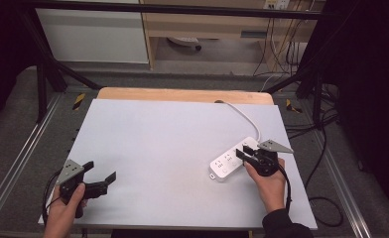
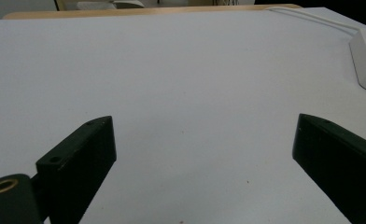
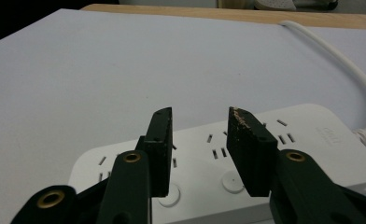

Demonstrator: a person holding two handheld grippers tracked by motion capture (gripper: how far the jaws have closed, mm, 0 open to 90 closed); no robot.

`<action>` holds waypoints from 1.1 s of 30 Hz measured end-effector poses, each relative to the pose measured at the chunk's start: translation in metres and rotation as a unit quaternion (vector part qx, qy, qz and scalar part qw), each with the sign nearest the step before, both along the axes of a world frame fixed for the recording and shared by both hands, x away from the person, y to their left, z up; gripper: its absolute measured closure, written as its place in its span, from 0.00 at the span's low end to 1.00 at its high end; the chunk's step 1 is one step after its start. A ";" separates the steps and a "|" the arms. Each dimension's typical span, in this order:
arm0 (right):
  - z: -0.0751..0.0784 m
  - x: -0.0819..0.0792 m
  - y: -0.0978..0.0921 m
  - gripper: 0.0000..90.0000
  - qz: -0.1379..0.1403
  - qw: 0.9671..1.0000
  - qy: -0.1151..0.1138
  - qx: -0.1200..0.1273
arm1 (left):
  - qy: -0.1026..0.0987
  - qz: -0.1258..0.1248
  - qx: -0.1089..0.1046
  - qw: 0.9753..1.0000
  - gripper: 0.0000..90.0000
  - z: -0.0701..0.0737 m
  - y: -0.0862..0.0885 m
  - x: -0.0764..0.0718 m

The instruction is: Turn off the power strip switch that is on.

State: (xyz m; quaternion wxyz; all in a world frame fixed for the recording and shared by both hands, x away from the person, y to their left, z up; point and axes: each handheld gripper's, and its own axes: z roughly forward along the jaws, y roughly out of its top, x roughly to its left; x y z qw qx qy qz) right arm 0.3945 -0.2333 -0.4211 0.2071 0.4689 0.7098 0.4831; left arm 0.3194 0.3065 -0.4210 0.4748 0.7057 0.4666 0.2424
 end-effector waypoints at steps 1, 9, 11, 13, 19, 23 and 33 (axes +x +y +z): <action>0.000 0.000 0.001 0.64 0.004 1.000 -0.002 0.002 | -0.001 0.000 -0.001 1.000 0.07 0.000 0.000 0.000; 0.006 0.004 0.002 0.33 0.004 1.000 0.007 0.026 | -0.003 0.004 0.003 1.000 0.07 0.000 0.001 0.000; 0.007 0.005 0.002 0.28 0.006 0.999 0.022 0.047 | -0.006 0.008 0.005 1.000 0.07 0.000 0.002 0.000; 0.009 0.006 0.004 0.22 0.005 0.999 0.024 0.043 | -0.006 0.006 0.002 1.000 0.07 0.001 0.002 -0.001; 0.018 0.008 0.008 0.09 -0.004 0.999 0.023 0.027 | -0.006 0.001 0.001 1.000 0.07 0.000 0.002 0.000; 0.024 0.008 0.008 0.06 -0.016 0.999 0.018 0.023 | -0.005 -0.004 0.002 1.000 0.06 0.001 0.001 -0.001; 0.036 -0.001 0.008 0.04 -0.010 0.999 -0.043 0.015 | -0.001 -0.003 -0.002 1.000 0.06 0.000 0.001 0.000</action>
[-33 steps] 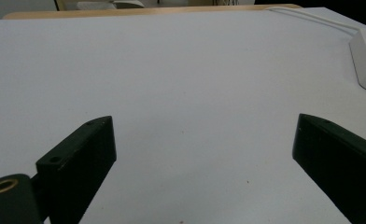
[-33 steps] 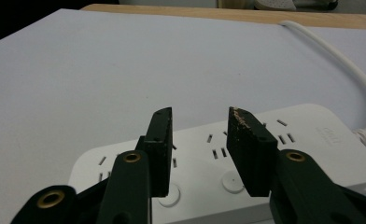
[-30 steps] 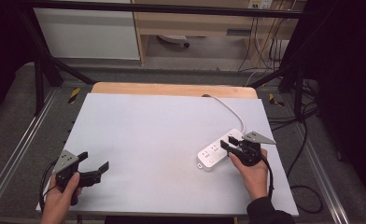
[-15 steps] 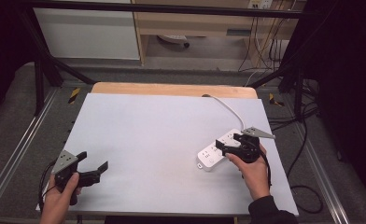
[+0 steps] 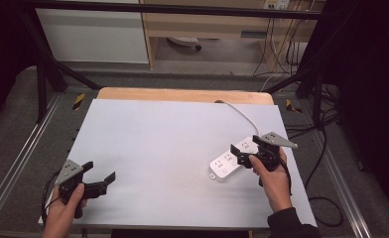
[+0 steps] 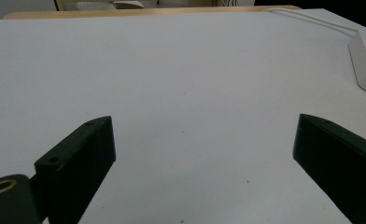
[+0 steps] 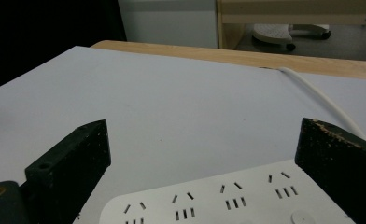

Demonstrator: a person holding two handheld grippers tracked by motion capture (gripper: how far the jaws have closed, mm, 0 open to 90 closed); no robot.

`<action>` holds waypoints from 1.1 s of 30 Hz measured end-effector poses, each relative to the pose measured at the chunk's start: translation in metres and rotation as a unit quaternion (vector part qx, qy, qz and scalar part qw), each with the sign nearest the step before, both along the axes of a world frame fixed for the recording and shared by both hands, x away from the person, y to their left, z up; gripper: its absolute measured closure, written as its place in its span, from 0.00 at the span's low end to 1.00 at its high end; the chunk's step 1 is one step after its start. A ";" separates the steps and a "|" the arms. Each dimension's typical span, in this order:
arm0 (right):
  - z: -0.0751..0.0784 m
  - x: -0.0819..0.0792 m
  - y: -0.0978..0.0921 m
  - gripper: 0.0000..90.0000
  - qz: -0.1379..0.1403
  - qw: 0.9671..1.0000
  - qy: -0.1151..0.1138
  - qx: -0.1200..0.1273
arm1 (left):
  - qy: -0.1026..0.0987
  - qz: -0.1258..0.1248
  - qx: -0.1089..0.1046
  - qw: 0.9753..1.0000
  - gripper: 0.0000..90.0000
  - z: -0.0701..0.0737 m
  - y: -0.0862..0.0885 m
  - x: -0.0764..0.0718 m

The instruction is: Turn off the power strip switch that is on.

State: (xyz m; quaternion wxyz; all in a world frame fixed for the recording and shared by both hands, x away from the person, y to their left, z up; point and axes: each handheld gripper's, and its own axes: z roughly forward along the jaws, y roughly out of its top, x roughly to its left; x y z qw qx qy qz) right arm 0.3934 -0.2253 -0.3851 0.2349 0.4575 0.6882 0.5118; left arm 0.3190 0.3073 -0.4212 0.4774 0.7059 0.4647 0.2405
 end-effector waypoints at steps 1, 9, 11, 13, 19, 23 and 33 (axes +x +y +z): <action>0.002 -0.001 -0.001 0.04 -0.001 1.000 -0.002 0.001 | 0.000 0.000 0.001 1.000 0.06 0.000 0.000 0.000; 0.008 -0.017 -0.007 0.03 -0.001 1.000 -0.013 -0.010 | 0.000 -0.002 0.001 1.000 0.06 0.000 -0.001 -0.001; 0.008 -0.022 -0.009 0.03 -0.002 1.000 -0.015 -0.014 | -0.004 0.001 0.004 1.000 0.06 0.001 0.000 -0.001; 0.007 -0.027 -0.012 0.02 -0.007 1.000 -0.017 -0.014 | -0.005 0.003 0.001 1.000 0.06 0.002 0.001 -0.001; -0.001 -0.039 -0.020 0.02 -0.023 1.000 -0.017 -0.014 | -0.004 -0.002 -0.005 1.000 0.06 0.001 0.001 -0.001; -0.006 -0.050 -0.029 0.03 -0.042 0.999 -0.024 -0.020 | -0.001 -0.004 -0.005 1.000 0.06 0.001 0.000 -0.001; -0.015 -0.077 -0.058 0.02 -0.062 0.997 -0.026 -0.026 | 0.000 -0.005 -0.004 1.000 0.06 0.000 -0.001 -0.001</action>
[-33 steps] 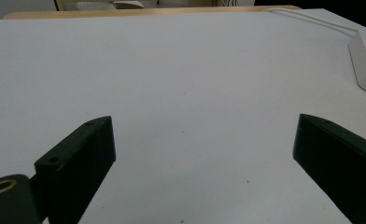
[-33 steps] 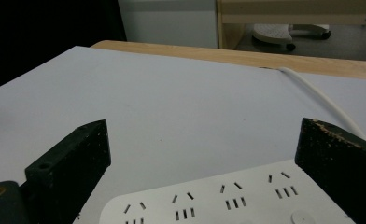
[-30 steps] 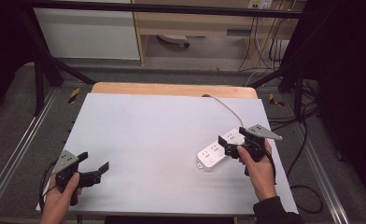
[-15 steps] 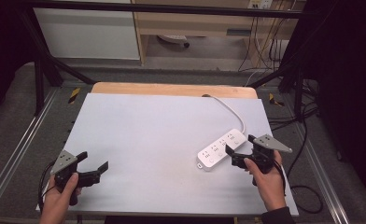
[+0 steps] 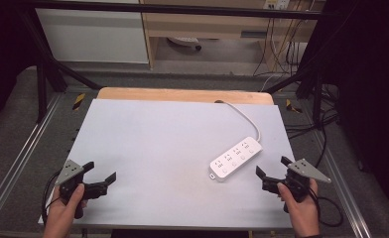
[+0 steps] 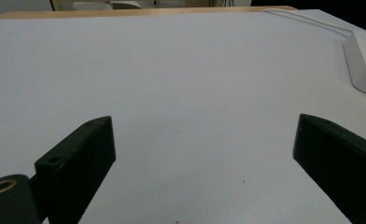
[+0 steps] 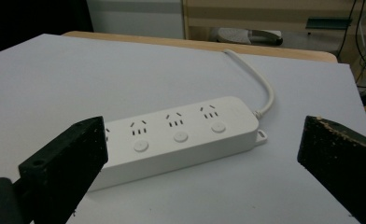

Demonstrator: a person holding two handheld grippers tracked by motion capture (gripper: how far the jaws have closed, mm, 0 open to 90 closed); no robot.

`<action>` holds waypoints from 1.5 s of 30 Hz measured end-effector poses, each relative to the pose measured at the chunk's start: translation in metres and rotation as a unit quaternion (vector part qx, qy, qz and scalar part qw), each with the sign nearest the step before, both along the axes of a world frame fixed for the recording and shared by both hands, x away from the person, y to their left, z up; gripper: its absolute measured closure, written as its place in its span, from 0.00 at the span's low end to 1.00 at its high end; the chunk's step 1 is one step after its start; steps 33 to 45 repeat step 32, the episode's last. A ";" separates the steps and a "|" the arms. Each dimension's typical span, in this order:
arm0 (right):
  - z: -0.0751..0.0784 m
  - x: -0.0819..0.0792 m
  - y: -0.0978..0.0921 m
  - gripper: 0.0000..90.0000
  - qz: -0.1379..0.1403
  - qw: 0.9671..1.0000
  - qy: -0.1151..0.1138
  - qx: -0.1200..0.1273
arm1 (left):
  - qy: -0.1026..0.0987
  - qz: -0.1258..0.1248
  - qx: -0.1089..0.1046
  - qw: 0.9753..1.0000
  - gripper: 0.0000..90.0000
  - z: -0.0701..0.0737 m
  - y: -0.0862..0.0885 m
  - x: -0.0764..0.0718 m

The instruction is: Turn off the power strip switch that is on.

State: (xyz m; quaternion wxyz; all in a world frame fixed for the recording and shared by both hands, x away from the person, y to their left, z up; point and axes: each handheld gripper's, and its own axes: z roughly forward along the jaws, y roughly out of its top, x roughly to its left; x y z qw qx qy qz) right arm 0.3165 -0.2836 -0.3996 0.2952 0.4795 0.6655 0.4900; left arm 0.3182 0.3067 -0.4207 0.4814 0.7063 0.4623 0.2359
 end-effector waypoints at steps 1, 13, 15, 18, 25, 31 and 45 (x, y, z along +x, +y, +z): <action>-0.002 -0.001 -0.003 0.02 -0.001 1.000 0.000 0.001 | 0.000 0.000 0.000 1.000 0.06 0.000 0.000 0.000; -0.022 -0.004 -0.024 0.06 -0.026 0.999 0.027 -0.009 | -0.005 -0.007 0.000 1.000 0.06 0.001 -0.001 -0.001; -0.025 -0.004 -0.023 0.06 -0.023 0.999 0.030 -0.019 | -0.005 -0.006 -0.003 1.000 0.06 0.001 0.000 -0.001; -0.031 -0.002 -0.019 0.06 -0.010 0.999 0.040 -0.036 | -0.006 -0.005 -0.003 1.000 0.06 0.002 0.000 -0.001; -0.042 0.004 -0.004 0.06 0.022 0.996 0.066 -0.057 | -0.006 -0.008 -0.001 1.000 0.06 0.002 -0.001 -0.001; -0.055 0.017 0.007 0.05 0.010 0.990 0.104 -0.096 | -0.008 -0.012 -0.001 1.000 0.06 0.002 -0.001 -0.001; -0.058 0.020 0.008 0.05 0.007 0.989 0.107 -0.104 | -0.007 -0.012 -0.001 1.000 0.06 0.002 -0.002 -0.001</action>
